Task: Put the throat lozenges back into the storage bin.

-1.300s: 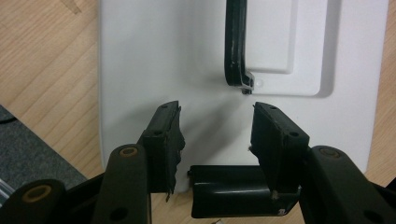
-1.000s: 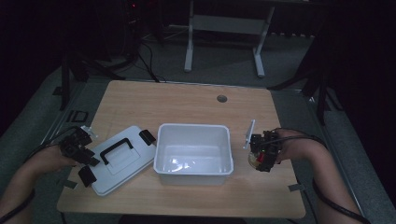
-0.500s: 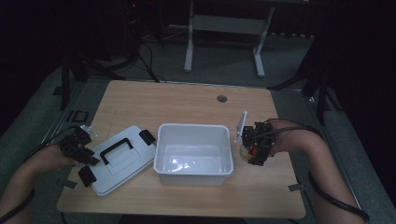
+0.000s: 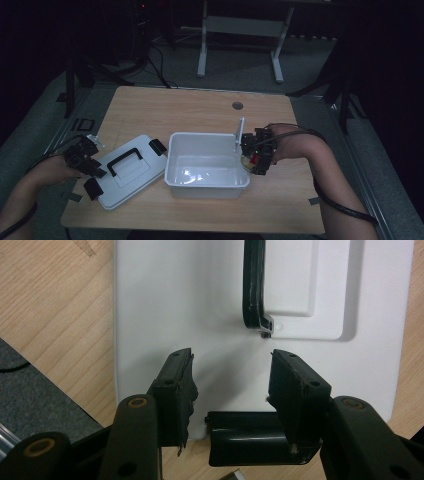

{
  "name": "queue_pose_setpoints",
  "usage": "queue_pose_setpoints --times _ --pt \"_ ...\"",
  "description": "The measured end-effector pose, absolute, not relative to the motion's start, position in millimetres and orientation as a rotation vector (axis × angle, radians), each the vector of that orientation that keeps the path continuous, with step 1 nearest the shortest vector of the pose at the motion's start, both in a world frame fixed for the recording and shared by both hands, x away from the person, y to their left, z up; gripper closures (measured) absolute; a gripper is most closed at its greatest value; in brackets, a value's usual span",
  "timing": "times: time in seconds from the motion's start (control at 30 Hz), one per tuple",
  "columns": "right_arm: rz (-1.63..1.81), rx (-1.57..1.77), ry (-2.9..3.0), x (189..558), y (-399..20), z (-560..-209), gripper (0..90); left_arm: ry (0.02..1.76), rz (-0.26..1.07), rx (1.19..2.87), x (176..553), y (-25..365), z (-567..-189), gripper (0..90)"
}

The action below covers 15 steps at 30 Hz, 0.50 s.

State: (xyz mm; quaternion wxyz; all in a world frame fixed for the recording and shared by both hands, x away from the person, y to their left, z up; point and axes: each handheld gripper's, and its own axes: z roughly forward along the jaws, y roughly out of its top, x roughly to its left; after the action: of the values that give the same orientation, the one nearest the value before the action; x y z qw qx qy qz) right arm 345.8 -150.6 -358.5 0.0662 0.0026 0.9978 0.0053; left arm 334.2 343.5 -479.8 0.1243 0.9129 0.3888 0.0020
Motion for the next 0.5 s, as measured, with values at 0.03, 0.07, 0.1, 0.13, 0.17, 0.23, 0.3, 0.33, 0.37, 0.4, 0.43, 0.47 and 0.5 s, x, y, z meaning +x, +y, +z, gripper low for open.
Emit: queue_pose_setpoints --times 0.03,0.07,0.1,0.13,0.17,0.23,0.3,0.33,0.37,0.4,0.43,0.47,0.5 --pt "0.024 -0.002 3.010 346.3 -143.8 -358.4 19.7 1.134 0.008 2.660 334.1 343.5 -479.6 51.7" --pt "0.024 -0.006 3.011 346.8 -140.8 -358.7 19.7 1.134 0.008 2.657 334.2 343.7 -479.4 51.7" --pt "0.021 -0.015 3.008 347.4 -138.0 -359.2 19.8 1.134 0.009 2.657 334.2 343.8 -479.3 51.7" --pt "0.019 -0.014 3.006 348.5 -135.1 -359.8 19.8 1.135 0.011 2.658 334.1 343.6 -479.2 51.7" --pt "0.024 -0.016 3.007 349.9 -132.3 -360.8 19.7 1.133 0.010 2.658 334.0 343.4 -479.0 51.7" --pt "0.020 -0.027 3.005 352.0 -126.7 -363.2 19.7 1.132 0.012 2.654 333.9 343.2 -478.7 51.7" --pt "0.021 -0.037 3.010 353.7 -121.2 -365.7 19.7 1.128 0.009 2.654 333.8 342.8 -478.8 51.7" --pt "0.023 -0.037 3.012 354.3 -118.4 -366.7 19.8 1.126 0.009 2.656 333.9 342.7 -479.0 51.7" --pt "0.026 -0.039 3.015 354.9 -115.7 -367.8 19.8 1.126 0.008 2.659 334.0 342.8 -479.2 51.7" --pt "0.029 -0.050 3.017 355.6 -113.0 -369.2 19.7 1.126 0.009 2.660 333.9 343.0 -479.2 51.7" --pt "0.028 -0.055 3.017 356.0 -110.5 -370.6 19.7 1.130 0.007 2.655 333.8 343.2 -479.1 51.7" --pt "0.027 -0.061 3.019 356.5 -108.1 -372.5 19.8 1.129 0.010 2.656 333.8 343.7 -479.1 51.7" --pt "0.018 -0.066 3.022 356.7 -106.0 -374.3 19.7 1.130 0.010 2.656 333.8 344.0 -479.1 51.7"
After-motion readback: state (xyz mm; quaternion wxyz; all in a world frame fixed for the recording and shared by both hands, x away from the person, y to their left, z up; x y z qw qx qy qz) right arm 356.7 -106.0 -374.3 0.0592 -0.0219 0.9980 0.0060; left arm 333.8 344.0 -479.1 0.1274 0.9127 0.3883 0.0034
